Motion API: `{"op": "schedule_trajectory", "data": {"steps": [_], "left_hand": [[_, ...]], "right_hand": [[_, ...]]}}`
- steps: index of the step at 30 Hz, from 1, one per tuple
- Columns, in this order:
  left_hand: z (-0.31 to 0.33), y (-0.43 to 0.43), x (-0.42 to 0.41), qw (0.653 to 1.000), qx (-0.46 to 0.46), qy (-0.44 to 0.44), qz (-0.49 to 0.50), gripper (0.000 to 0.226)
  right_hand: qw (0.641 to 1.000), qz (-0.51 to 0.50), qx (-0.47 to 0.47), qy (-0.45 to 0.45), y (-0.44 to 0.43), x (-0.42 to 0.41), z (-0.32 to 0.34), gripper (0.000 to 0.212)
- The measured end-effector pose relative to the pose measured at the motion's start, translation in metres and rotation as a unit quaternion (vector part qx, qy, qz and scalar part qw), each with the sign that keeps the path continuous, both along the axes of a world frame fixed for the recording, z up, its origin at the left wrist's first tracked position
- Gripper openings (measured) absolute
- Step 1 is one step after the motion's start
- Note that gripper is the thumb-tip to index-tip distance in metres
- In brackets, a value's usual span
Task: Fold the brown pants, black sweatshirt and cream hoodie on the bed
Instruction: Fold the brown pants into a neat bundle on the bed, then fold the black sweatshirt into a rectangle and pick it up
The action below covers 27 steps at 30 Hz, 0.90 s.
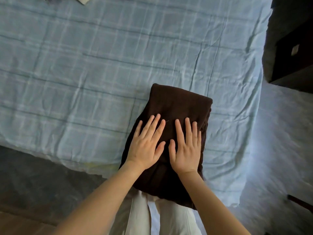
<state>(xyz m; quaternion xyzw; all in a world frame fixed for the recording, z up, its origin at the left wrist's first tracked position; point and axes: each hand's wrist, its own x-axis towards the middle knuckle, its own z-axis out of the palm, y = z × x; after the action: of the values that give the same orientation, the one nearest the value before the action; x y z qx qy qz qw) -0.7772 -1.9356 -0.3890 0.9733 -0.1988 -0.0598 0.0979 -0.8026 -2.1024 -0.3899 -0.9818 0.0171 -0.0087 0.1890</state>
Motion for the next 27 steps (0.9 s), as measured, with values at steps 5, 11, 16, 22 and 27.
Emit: {"op": "schedule_trajectory", "data": {"steps": [5, 11, 16, 22, 27], "left_hand": [[0.047, -0.003, 0.009, 0.996, 0.048, 0.073, -0.005, 0.065], [0.178, 0.0, 0.031, 0.994, -0.07, 0.064, 0.058, 0.043], [0.307, 0.025, 0.003, 0.985, -0.13, -0.08, 0.073, 0.035], [0.382, 0.073, -0.085, 0.964, -0.118, -0.203, 0.128, 0.042], [0.37, 0.126, -0.172, 0.953, -0.075, -0.158, 0.249, 0.045]], "right_hand": [[0.996, -0.01, 0.012, 0.082, 0.003, 0.011, 0.051, 0.062], [0.985, -0.019, 0.102, 0.139, -0.008, 0.034, 0.184, 0.046], [0.994, 0.043, 0.105, -0.007, 0.0, 0.019, 0.316, 0.037], [0.978, 0.154, 0.076, -0.116, 0.028, -0.021, 0.398, 0.041], [0.963, 0.259, 0.058, -0.056, 0.07, -0.058, 0.383, 0.047]]}}
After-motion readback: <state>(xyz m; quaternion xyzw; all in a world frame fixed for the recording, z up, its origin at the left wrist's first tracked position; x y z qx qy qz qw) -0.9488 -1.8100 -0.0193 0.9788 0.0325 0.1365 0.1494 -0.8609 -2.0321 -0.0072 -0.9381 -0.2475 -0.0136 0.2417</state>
